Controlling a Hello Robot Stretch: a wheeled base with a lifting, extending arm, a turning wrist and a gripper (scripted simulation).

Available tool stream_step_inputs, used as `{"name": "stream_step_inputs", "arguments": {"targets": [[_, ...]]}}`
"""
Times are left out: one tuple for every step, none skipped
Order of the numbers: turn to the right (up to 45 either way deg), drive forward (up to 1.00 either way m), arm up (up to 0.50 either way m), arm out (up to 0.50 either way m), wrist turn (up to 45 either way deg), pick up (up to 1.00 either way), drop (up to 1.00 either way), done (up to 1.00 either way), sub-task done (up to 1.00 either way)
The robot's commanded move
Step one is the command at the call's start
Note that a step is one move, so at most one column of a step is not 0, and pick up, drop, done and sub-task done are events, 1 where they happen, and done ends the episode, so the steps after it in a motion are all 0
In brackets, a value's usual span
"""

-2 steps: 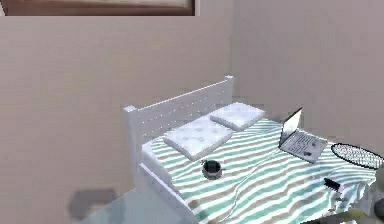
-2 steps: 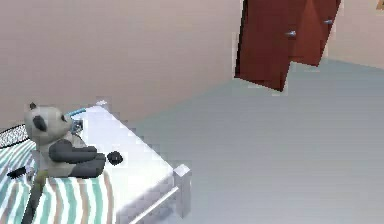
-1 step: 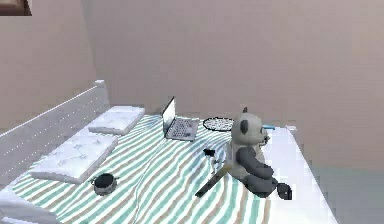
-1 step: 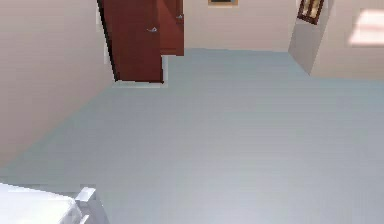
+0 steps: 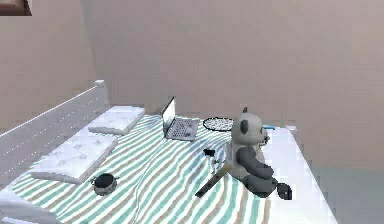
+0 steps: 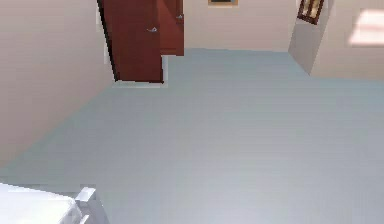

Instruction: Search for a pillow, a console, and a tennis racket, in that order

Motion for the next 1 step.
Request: {"name": "stream_step_inputs", "arguments": {"targets": [[45.0,0.00,0.00,0.00,0.0,0.00,0.00,0.00,0.00]]}}
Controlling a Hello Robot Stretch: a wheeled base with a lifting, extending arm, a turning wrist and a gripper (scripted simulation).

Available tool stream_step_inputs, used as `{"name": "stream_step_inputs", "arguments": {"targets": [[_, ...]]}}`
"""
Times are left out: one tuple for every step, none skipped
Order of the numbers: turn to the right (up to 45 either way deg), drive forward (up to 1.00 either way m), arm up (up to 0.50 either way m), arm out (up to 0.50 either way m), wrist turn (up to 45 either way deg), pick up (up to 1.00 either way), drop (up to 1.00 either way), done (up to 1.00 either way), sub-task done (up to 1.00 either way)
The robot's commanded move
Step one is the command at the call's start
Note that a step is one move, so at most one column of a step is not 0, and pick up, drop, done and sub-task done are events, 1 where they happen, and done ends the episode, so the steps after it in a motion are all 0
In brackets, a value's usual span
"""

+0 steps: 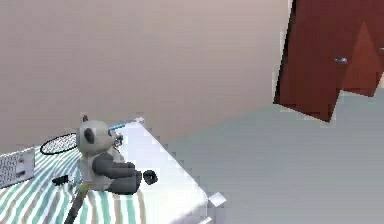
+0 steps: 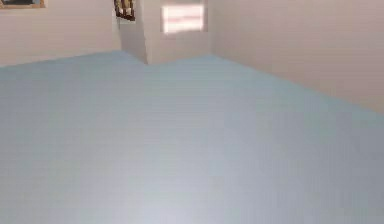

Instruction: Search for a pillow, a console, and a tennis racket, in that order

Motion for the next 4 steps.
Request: {"name": "stream_step_inputs", "arguments": {"targets": [[45.0,0.00,0.00,0.00,0.0,0.00,0.00,0.00,0.00],[0.0,0.95,0.00,0.00,0.0,0.00,0.00,0.00,0.00],[-27.0,0.00,0.00,0.00,0.0,0.00,0.00,0.00,0.00],[0.0,0.45,0.00,0.00,0.0,0.00,0.00,0.00,0.00]]}}
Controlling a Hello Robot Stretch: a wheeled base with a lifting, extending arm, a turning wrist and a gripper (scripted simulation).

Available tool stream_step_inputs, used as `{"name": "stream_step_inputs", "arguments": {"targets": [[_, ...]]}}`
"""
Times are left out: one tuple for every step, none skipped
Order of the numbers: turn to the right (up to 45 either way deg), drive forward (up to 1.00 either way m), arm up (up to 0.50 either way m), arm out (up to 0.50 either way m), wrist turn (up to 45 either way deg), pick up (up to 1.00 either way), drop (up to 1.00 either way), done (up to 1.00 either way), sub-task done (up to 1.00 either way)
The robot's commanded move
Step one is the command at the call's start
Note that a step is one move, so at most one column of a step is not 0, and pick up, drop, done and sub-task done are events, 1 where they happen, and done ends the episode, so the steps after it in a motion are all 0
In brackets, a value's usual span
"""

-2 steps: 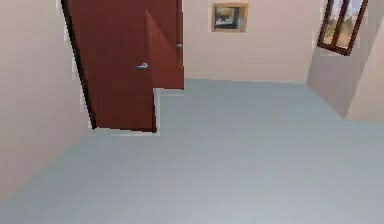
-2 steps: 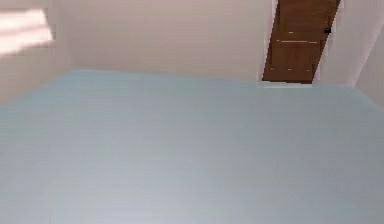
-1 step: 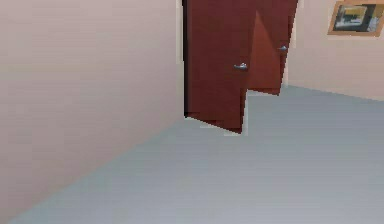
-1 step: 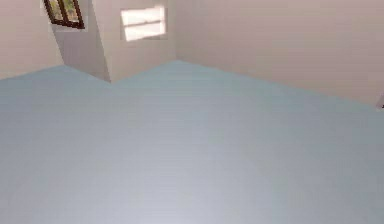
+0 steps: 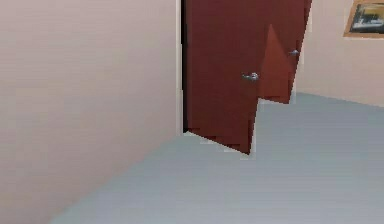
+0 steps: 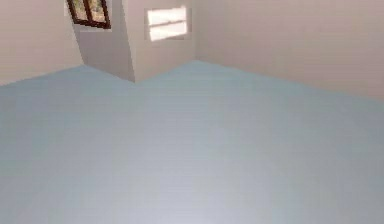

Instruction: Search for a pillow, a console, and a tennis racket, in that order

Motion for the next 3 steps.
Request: {"name": "stream_step_inputs", "arguments": {"targets": [[-45.0,0.00,0.00,0.00,0.0,0.00,0.00,0.00,0.00],[-6.0,0.00,0.00,0.00,0.0,0.00,0.00,0.00,0.00],[-3.0,0.00,0.00,0.00,0.0,0.00,0.00,0.00,0.00]]}}
